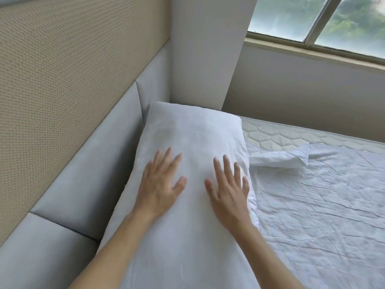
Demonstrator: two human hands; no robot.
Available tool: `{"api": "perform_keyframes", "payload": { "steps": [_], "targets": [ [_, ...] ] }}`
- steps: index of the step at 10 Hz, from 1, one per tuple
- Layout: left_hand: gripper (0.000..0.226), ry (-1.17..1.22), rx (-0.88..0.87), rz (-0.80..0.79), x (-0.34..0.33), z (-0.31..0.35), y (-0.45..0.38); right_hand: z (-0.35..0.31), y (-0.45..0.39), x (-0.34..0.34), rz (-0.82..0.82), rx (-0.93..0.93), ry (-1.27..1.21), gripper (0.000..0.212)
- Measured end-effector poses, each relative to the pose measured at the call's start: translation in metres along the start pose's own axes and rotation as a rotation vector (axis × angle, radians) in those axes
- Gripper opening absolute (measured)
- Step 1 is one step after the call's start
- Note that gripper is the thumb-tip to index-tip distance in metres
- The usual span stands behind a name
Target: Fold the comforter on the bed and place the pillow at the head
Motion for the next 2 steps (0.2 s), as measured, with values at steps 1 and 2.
{"api": "perform_keyframes", "payload": {
  "steps": [1, 2],
  "targets": [
    [0.073, -0.187, 0.028, -0.084, -0.026, 0.000, 0.039, -0.007, 0.043, -0.034, -0.185, -0.031, 0.061, 0.079],
    [0.077, -0.218, 0.110, -0.113, -0.018, -0.006, 0.051, -0.004, 0.063, -0.024, -0.208, -0.074, 0.061, 0.078]
  ]
}}
Point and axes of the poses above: each hand's wrist, its own y-axis away from the middle knuckle, its own x-axis out of the back of the hand, z = x × y, the point moved 10 cm from there along -y, towards the middle knuckle, and after that the axes turned 15 degrees about x, right-handed, at the moved point
